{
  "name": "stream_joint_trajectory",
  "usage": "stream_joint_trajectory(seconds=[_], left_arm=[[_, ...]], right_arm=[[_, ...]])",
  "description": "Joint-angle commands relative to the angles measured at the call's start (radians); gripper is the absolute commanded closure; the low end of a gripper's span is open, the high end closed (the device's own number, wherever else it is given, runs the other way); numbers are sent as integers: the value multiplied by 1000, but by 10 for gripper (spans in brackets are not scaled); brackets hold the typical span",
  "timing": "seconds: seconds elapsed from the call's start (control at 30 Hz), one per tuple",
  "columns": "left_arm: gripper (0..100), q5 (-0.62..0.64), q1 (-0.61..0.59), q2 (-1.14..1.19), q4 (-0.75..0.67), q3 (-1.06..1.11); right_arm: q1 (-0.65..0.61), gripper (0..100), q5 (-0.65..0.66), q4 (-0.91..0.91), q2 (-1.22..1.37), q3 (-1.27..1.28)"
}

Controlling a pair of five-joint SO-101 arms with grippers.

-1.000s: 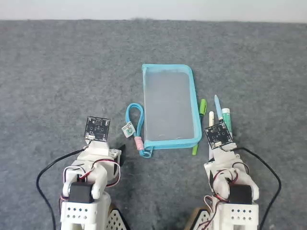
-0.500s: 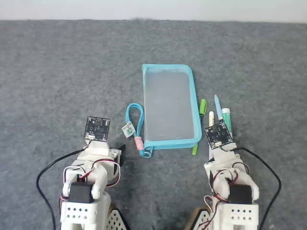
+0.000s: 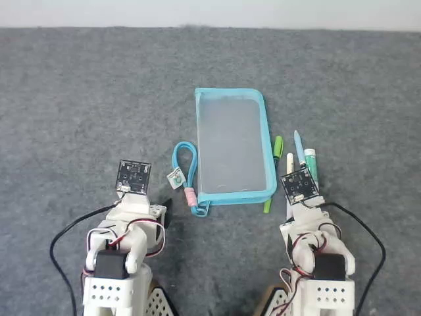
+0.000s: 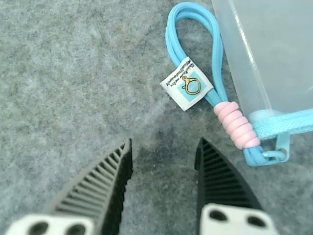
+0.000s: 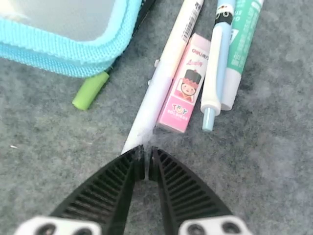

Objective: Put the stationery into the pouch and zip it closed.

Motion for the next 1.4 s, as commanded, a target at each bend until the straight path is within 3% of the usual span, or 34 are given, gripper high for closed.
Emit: stream_joint_trajectory(seconds=[0.0, 0.47, 0.6, 0.67, 0.77, 0.8, 0.93, 1.13, 1.37], left_arm=[[800, 9, -3, -2, 3, -7], [800, 9, -5, -5, 3, -7], [800, 6, -9, -6, -60, -7], [801, -28, -83, -6, -84, -5], [801, -218, -302, -6, -127, -7], [801, -275, -361, -6, -155, -7], [799, -301, -414, -5, -153, -7], [798, -304, -416, -5, -146, -7], [798, -304, -416, -5, -146, -7]], right_arm=[[10, 968, 12, 10, -8, 20], [15, 968, 15, 16, -12, 20], [31, 965, 26, -12, -13, 17], [99, 965, 124, -27, -13, 18], [136, 964, 333, -111, -24, 18], [156, 964, 350, -120, -27, 15], [205, 963, 276, -160, -24, -46], [168, 882, 189, -156, 13, -218], [-62, 880, 43, -156, 490, -574]])
